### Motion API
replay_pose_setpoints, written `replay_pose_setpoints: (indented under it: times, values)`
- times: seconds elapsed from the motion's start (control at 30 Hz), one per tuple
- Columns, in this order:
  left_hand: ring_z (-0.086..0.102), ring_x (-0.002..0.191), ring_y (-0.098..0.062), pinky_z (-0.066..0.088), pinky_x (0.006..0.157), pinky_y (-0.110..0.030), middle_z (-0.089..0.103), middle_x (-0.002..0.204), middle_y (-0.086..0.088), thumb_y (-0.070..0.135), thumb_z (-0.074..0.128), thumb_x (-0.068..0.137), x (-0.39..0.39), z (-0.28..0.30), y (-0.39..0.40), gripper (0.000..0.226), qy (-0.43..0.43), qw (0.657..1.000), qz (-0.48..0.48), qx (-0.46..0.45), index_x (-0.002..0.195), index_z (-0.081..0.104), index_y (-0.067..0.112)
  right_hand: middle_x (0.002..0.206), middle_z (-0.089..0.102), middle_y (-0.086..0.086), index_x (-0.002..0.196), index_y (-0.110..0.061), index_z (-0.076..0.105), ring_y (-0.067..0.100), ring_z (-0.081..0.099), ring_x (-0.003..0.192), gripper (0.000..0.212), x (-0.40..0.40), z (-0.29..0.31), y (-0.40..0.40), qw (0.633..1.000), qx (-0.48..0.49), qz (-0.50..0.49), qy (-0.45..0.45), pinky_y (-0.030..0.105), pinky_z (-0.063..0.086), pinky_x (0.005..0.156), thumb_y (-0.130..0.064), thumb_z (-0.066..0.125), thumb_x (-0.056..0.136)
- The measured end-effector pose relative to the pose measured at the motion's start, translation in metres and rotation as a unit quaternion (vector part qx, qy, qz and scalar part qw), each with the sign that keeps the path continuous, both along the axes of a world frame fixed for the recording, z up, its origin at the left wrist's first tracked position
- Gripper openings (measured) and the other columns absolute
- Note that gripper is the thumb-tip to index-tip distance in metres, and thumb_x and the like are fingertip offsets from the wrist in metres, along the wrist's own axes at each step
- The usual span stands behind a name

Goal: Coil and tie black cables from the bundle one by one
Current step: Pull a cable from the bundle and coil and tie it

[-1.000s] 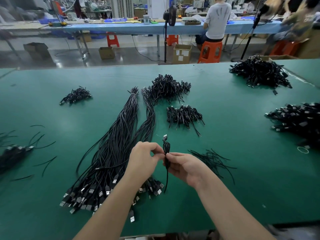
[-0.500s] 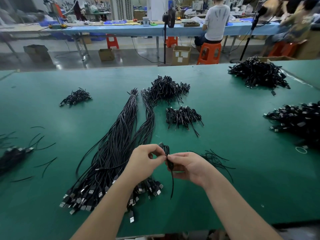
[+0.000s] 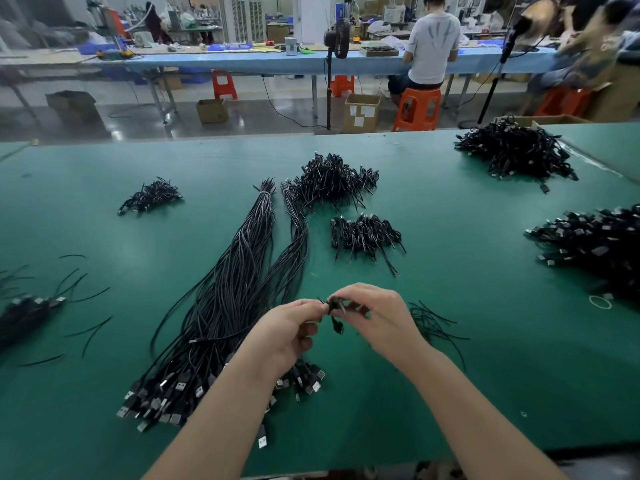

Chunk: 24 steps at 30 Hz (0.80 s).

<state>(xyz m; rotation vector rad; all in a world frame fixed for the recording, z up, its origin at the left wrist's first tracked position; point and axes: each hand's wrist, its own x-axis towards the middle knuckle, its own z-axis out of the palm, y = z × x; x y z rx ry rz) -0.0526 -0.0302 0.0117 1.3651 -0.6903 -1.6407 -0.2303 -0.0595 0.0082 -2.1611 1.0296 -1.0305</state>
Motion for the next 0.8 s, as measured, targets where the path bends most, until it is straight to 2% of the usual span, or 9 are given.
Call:
replay_pose_setpoints:
  times: [0.13,0.2,0.27,0.37,0.47,0.57,0.63,0.73,0.8]
  values:
    - [0.044,0.053,-0.009,0.031,0.052,-0.023,0.053,0.063,0.005,0.007,0.066,0.091,0.002,0.001,0.0,0.018,0.027,1.0,-0.009,-0.001,0.076,0.065,0.015,0.089,0.072,-0.012,0.104,-0.013,0.076,0.002,0.063,0.075,0.019,0.002,0.005,0.002,0.999,0.007,-0.025,0.033,0.022,0.053,0.074,-0.019,0.076,0.086]
    - [0.044,0.054,-0.009,0.033,0.053,-0.022,0.054,0.063,0.004,0.005,0.069,0.089,0.004,0.002,0.002,0.019,0.006,0.999,-0.016,-0.03,0.073,0.07,0.016,0.073,0.068,-0.021,0.102,-0.019,0.077,-0.002,0.059,0.065,0.015,0.001,0.006,0.003,0.997,0.066,-0.035,0.022,0.016,0.049,0.066,-0.019,0.076,0.087]
    - [0.044,0.055,-0.009,0.035,0.055,-0.021,0.055,0.062,0.002,0.007,0.073,0.086,0.006,0.006,0.006,0.017,-0.051,0.995,-0.024,-0.077,0.072,0.074,0.017,0.067,0.069,-0.014,0.097,-0.023,0.077,0.0,0.059,0.059,0.012,0.0,0.009,0.001,0.987,0.157,-0.022,-0.008,0.016,0.05,0.062,-0.017,0.075,0.088]
    - [0.051,0.061,-0.011,0.046,0.061,-0.022,0.062,0.067,0.0,0.012,0.078,0.085,0.005,0.012,0.011,0.009,-0.151,0.973,-0.032,-0.173,0.078,0.075,0.017,0.072,0.071,0.002,0.089,-0.018,0.077,0.01,0.062,0.063,0.005,-0.005,0.018,-0.003,0.939,0.33,0.028,-0.092,0.024,0.056,0.066,-0.014,0.075,0.087]
    - [0.061,0.065,-0.012,0.053,0.066,-0.026,0.07,0.073,-0.003,0.014,0.077,0.087,0.002,0.018,0.014,0.01,-0.228,0.941,-0.054,-0.243,0.082,0.074,0.022,0.065,0.062,-0.002,0.074,-0.017,0.075,0.01,0.058,0.057,0.007,-0.012,0.023,-0.006,0.866,0.471,0.07,-0.153,0.022,0.053,0.06,-0.022,0.078,0.077]
    - [0.055,0.052,-0.003,0.043,0.053,-0.017,0.069,0.067,0.005,0.017,0.075,0.089,0.0,0.017,0.015,0.014,-0.34,0.894,-0.076,-0.283,0.083,0.072,0.028,0.061,0.059,-0.004,0.073,-0.016,0.073,0.008,0.054,0.052,0.01,-0.016,0.024,-0.007,0.836,0.524,0.08,-0.142,0.02,0.051,0.055,-0.025,0.078,0.074]
    - [0.054,0.052,-0.002,0.041,0.054,-0.012,0.066,0.068,0.015,0.012,0.074,0.089,-0.001,0.016,0.016,0.012,-0.401,0.845,-0.076,-0.346,0.085,0.071,0.022,0.061,0.06,-0.004,0.075,-0.014,0.071,0.008,0.053,0.05,0.01,-0.016,0.023,-0.007,0.809,0.56,0.082,-0.158,0.02,0.05,0.052,-0.022,0.076,0.075]
    - [0.058,0.065,-0.006,0.048,0.062,-0.018,0.065,0.084,0.017,0.008,0.073,0.089,-0.003,0.018,0.017,0.007,-0.5,0.733,-0.075,-0.454,0.089,0.073,0.015,0.06,0.059,-0.002,0.081,-0.01,0.066,0.009,0.05,0.049,0.012,-0.016,0.022,-0.005,0.775,0.6,0.083,-0.178,0.021,0.047,0.051,-0.02,0.074,0.077]
    - [0.059,0.065,-0.008,0.051,0.061,-0.024,0.067,0.087,0.012,0.009,0.071,0.091,-0.003,0.018,0.017,0.004,-0.531,0.697,-0.076,-0.475,0.091,0.073,0.013,0.062,0.059,-0.001,0.084,-0.009,0.066,0.009,0.05,0.05,0.014,-0.015,0.021,-0.004,0.77,0.608,0.075,-0.179,0.021,0.047,0.053,-0.02,0.073,0.078]
